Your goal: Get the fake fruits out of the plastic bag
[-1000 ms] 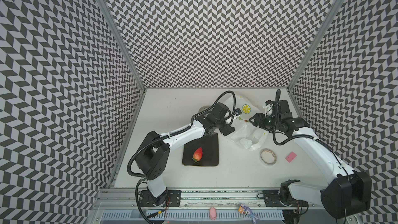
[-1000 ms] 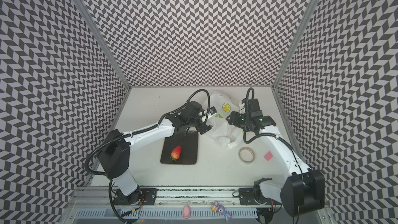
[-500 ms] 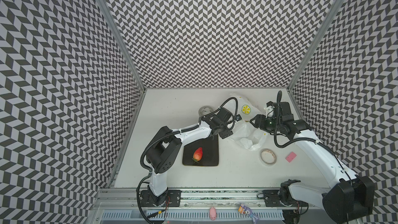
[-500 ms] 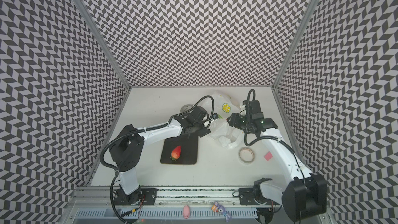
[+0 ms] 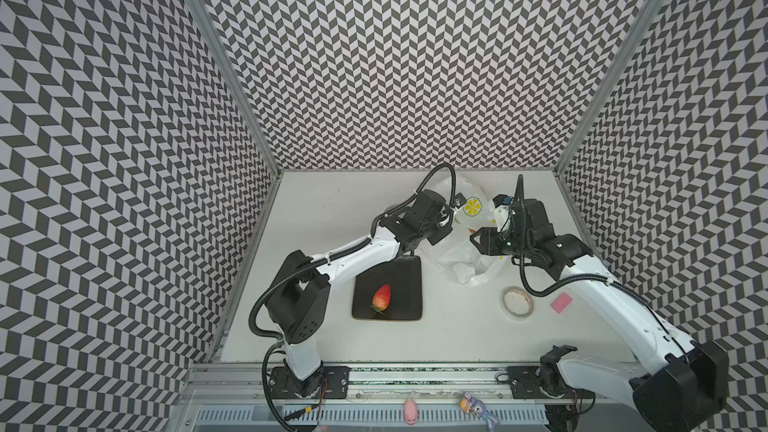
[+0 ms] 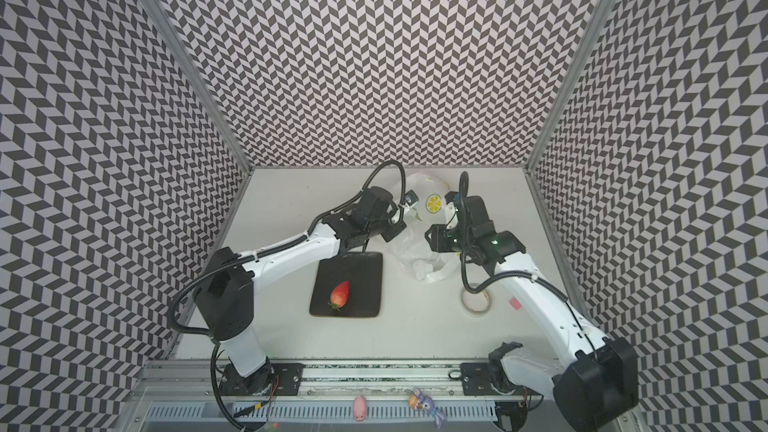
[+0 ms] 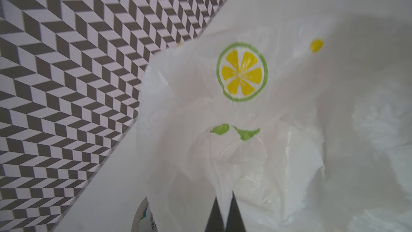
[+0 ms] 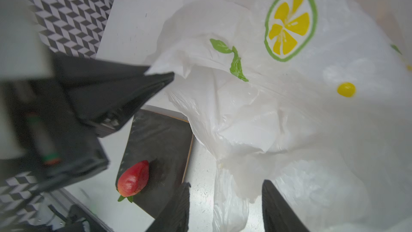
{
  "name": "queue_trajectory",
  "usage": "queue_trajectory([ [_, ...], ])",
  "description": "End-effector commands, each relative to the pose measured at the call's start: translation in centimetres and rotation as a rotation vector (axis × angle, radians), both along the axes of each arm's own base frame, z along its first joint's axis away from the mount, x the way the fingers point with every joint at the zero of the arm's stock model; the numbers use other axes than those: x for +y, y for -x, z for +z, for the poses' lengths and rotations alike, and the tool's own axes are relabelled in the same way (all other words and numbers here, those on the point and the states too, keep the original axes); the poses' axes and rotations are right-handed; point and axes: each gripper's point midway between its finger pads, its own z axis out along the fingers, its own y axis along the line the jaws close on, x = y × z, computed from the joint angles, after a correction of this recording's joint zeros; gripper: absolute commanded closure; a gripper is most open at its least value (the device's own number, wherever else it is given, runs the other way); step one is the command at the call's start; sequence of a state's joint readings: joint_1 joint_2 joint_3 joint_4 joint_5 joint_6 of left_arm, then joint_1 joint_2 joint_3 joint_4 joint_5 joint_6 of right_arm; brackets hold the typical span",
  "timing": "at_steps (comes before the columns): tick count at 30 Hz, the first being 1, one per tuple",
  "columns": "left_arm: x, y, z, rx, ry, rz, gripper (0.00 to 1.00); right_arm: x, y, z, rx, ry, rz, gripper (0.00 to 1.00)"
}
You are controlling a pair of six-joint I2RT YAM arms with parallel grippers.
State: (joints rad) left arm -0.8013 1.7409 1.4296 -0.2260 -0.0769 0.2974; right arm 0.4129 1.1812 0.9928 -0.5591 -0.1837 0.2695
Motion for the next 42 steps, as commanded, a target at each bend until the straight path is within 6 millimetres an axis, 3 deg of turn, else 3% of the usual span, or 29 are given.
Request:
queue_trajectory([
  [1, -1.4, 1.4, 6.5, 0.051, 0.274, -0.058, 1.0, 0.3, -2.0, 0.9, -0.184, 0.078, 0.031, 0.52],
  [7, -1.0, 1.7, 11.0, 0.134, 0.506, -0.044, 1.0, 1.3, -1.5, -0.4, -0.229, 0.093, 0.082, 0.55],
  [11, -1.3, 1.5, 10.2, 0.181, 0.51, -0.054, 1.0, 1.5, -1.4, -1.4, -0.35, 0.302, 0.163, 0.58],
  [16, -0.7, 1.3, 9.8, 0.185, 0.498, -0.049, 1.0, -1.3, -4.6, -2.3, -0.485, 0.57, 0.08, 0.6],
  [24, -0.9, 1.6, 10.6, 0.188, 0.526, -0.067, 1.0, -1.3, -10.1, -5.8, -0.436, 0.765, 0.061, 0.66],
  [28, -0.7, 1.7, 10.6, 0.187, 0.518, -0.069, 1.0, -2.2, -12.2, -5.4, -0.385, 0.624, -0.037, 0.61],
  [34, -0.6, 2.4, 10.4, 0.212, 0.53, -0.083, 1.0, -3.8, -14.1, -8.1, -0.185, 0.423, -0.19, 0.54],
  [42, -0.3, 3.3, 9.4, 0.241, 0.524, -0.092, 1.0, -3.7, -16.5, -9.9, -0.058, 0.196, -0.355, 0.45],
])
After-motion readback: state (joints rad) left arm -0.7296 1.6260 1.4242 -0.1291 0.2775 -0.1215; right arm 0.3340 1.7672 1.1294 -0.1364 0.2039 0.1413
